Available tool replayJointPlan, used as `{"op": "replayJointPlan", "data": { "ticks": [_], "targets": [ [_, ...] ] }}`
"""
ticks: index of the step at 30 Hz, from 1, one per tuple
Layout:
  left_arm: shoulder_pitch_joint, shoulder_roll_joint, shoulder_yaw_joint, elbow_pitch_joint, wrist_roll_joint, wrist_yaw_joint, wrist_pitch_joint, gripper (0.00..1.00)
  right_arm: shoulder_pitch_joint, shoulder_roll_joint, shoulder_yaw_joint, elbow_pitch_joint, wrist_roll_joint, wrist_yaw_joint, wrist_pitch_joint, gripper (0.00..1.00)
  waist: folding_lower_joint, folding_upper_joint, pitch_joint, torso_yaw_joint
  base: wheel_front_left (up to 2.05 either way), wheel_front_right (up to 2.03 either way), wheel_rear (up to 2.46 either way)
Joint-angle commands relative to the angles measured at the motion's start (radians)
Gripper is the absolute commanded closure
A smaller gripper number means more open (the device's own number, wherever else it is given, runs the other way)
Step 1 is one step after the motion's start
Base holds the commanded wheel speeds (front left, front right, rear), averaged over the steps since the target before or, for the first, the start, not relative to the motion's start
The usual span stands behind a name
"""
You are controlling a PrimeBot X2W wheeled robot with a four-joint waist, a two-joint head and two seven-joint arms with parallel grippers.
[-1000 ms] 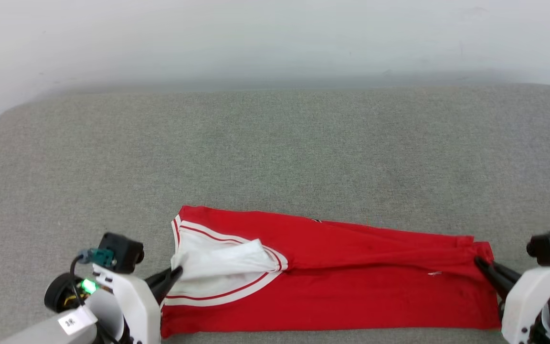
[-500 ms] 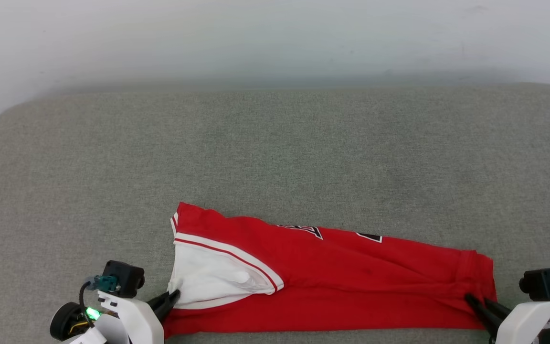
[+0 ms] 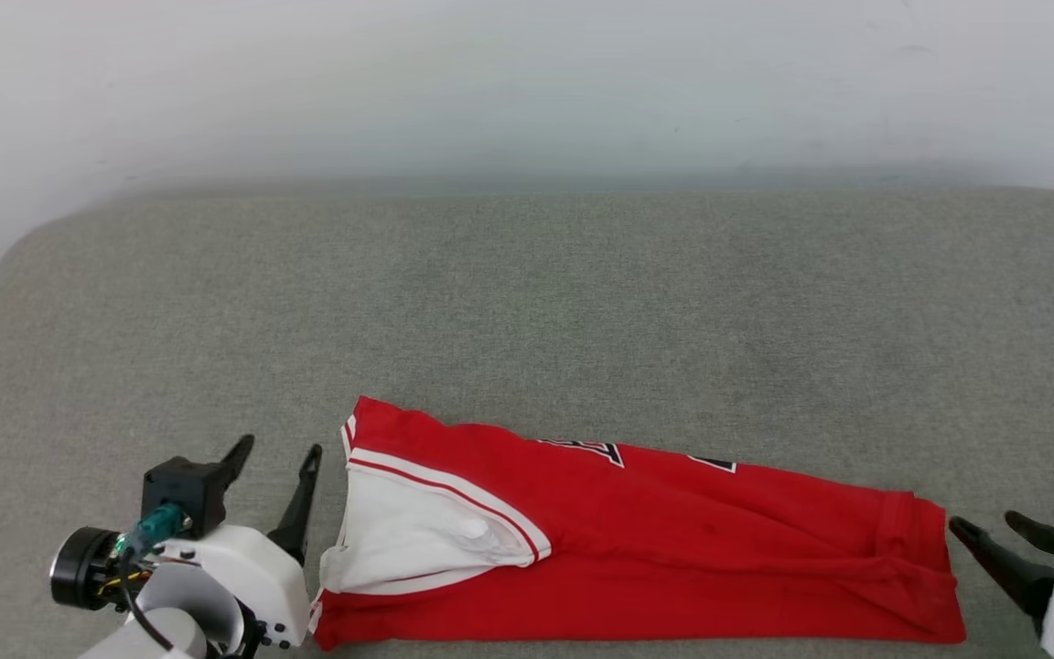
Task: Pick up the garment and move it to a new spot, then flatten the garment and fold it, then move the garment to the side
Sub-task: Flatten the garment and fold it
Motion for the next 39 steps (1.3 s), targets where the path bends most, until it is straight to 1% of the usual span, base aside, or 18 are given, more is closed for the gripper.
{"op": "replayJointPlan", "data": {
  "ticks": [1, 4, 6, 9, 12, 16, 19, 24, 29, 34, 36, 37, 39],
  "targets": [
    [0.047, -0.014, 0.057, -0.017, 0.054, 0.020, -0.007, 0.00, 0.004, -0.016, -0.015, -0.003, 0.023, -0.001, 0.047, 0.00, 0.0000, 0.0000, 0.005, 0.005, 0.00, 0.00, 0.00],
    [0.103, -0.043, 0.170, -0.051, 0.152, 0.045, -0.007, 0.00, -0.007, -0.028, -0.041, 0.019, 0.059, -0.001, 0.134, 0.00, 0.0000, 0.0000, 0.017, 0.014, 0.00, 0.00, 0.00],
    [0.141, -0.067, 0.240, -0.072, 0.212, 0.051, -0.007, 0.00, -0.024, -0.027, -0.051, 0.043, 0.075, -0.001, 0.178, 0.00, 0.0000, 0.0000, 0.027, 0.021, 0.00, 0.00, 0.00],
    [0.189, -0.110, 0.332, -0.100, 0.299, 0.051, -0.007, 0.00, -0.046, -0.015, -0.043, 0.087, 0.078, -0.001, 0.224, 0.00, 0.0000, 0.0000, 0.041, 0.035, 0.00, 0.00, 0.00],
    [0.231, -0.161, 0.418, -0.120, 0.376, 0.051, -0.007, 0.00, -0.065, 0.001, -0.024, 0.119, 0.067, -0.001, 0.247, 0.00, 0.0000, 0.0000, 0.054, 0.052, 0.00, 0.00, 0.00],
    [0.280, -0.231, 0.505, -0.138, 0.464, 0.028, -0.005, 0.00, -0.075, 0.028, 0.017, 0.157, 0.059, -0.001, 0.252, 0.00, 0.0000, 0.0000, 0.070, 0.072, 0.00, 0.00, 0.00],
    [0.311, -0.279, 0.556, -0.151, 0.522, 0.001, -0.005, 0.00, -0.076, 0.054, 0.059, 0.189, 0.064, -0.001, 0.249, 0.00, 0.0000, 0.0000, 0.076, 0.081, 0.00, 0.00, 0.00],
    [0.354, -0.353, 0.649, -0.177, 0.610, -0.041, -0.005, 0.00, -0.103, 0.103, 0.120, 0.227, 0.093, 0.001, 0.203, 0.00, 0.0000, 0.0000, 0.079, 0.084, 0.00, 0.00, 0.00],
    [0.391, -0.422, 0.717, -0.188, 0.686, -0.089, -0.005, 0.00, -0.128, 0.146, 0.190, 0.260, 0.122, 0.002, 0.150, 0.00, 0.0000, 0.0000, 0.076, 0.083, 0.00, 0.00, 0.00],
    [0.414, -0.477, 0.764, -0.185, 0.745, -0.134, -0.005, 0.00, -0.153, 0.142, 0.251, 0.284, 0.127, 0.002, 0.075, 0.00, 0.0000, 0.0000, 0.066, 0.084, 0.00, 0.00, 0.00],
    [0.425, -0.495, 0.779, -0.182, 0.766, -0.151, -0.005, 0.00, -0.162, 0.126, 0.266, 0.292, 0.127, 0.002, 0.038, 0.77, 0.0000, 0.0000, 0.059, 0.084, 0.00, 0.00, 0.00],
    [0.428, -0.502, 0.787, -0.181, 0.777, -0.159, -0.005, 0.00, -0.167, 0.117, 0.271, 0.297, 0.129, 0.001, 0.020, 1.00, 0.0000, 0.0000, 0.056, 0.083, 0.00, 0.00, 0.00],
    [0.435, -0.517, 0.799, -0.178, 0.798, -0.174, -0.005, 0.00, -0.175, 0.099, 0.279, 0.303, 0.134, 0.001, -0.009, 1.00, 0.0000, 0.0000, 0.047, 0.081, 0.00, 0.00, 0.00]
  ]
}}
